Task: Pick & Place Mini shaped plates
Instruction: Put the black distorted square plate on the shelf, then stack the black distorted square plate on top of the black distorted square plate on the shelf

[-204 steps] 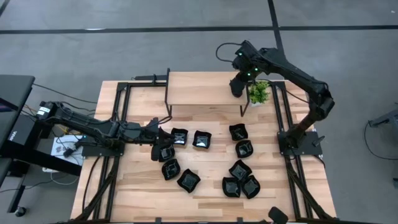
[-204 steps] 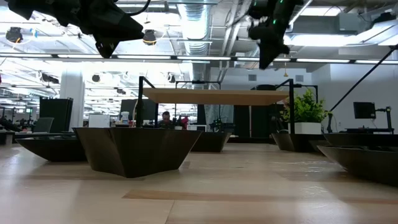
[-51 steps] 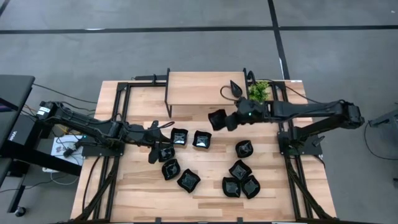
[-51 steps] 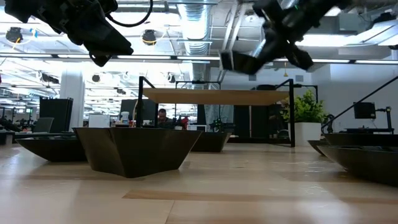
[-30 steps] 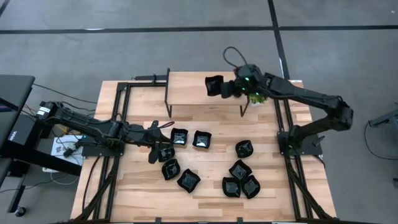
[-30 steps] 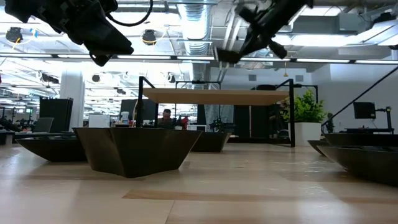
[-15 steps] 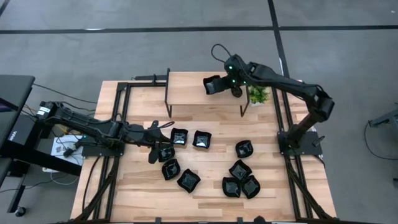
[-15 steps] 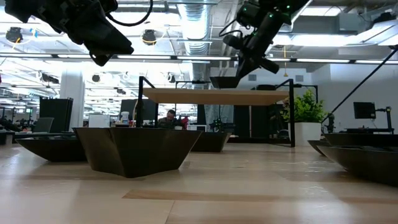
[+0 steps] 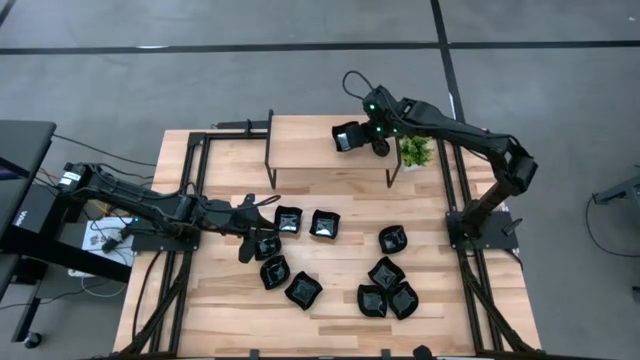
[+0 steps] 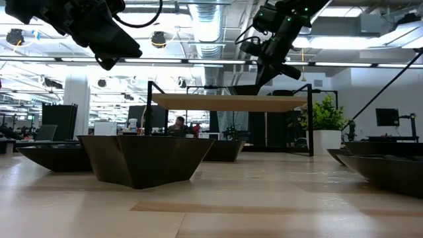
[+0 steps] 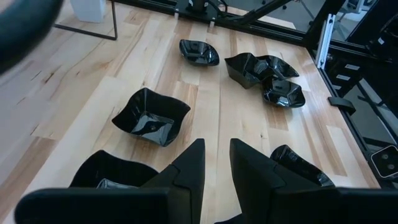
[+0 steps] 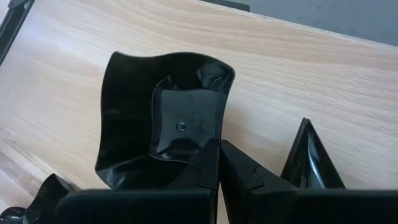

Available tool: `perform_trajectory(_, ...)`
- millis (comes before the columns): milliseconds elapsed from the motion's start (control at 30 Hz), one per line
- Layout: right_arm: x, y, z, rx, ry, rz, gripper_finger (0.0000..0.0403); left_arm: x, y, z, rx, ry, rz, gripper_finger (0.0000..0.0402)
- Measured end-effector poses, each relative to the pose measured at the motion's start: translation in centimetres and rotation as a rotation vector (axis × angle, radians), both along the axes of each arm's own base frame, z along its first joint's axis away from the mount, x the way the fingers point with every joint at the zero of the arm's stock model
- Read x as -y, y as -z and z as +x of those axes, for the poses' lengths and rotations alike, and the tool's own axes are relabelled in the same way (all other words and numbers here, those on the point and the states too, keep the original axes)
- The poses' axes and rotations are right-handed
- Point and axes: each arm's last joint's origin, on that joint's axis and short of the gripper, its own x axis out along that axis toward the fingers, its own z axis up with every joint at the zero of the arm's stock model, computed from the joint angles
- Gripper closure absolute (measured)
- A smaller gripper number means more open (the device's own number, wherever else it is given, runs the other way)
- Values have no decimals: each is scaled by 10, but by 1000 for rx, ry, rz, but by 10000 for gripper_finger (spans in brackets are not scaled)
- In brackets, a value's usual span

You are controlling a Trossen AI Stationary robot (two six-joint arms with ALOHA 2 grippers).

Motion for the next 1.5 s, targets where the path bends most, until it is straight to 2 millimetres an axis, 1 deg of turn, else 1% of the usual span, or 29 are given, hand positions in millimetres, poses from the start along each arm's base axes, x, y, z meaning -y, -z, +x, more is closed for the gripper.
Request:
perform_trajectory(133, 0, 0, 0, -1, 0, 1, 394, 0, 0, 0, 0, 0, 0, 325)
perform_trajectory(433, 0, 0, 0, 0, 1, 1, 359, 0, 0, 0, 3, -8, -18, 325)
perform_trajectory(567, 0, 0, 0, -6, -12, -7, 352, 0, 0, 0, 2, -10, -25, 325)
perform_trajectory(700, -2, -6, -3, -3, -20, -40, 353, 0, 0, 0, 2, -10, -25, 325)
perform_trajectory(800, -9, -17, -7, 7, -16, -106, 354, 0, 0, 0, 2, -10, -25, 325)
perform_trajectory(900, -21, -35, -11, 40, -19, -200, 354, 0, 0, 0, 1, -8, -16, 325)
perform_trajectory(967, -35, -50, -14, 64, -46, -277, 354, 0, 0, 0, 0, -3, 15, 325)
perform_trajectory(1067, -61, -70, -18, 92, -117, -404, 354, -1, 0, 0, 3, -9, 74, 325)
perform_trajectory(1167, -89, -86, -23, 106, -186, -501, 354, -3, 0, 0, 4, -45, 115, 325)
perform_trajectory(1333, -129, -102, -33, 148, -314, -589, 354, -10, 3, 3, -18, -65, 129, 325)
perform_trajectory(1500, -164, -112, -43, 191, -484, -637, 354, -18, 19, 13, -113, -31, 101, 312)
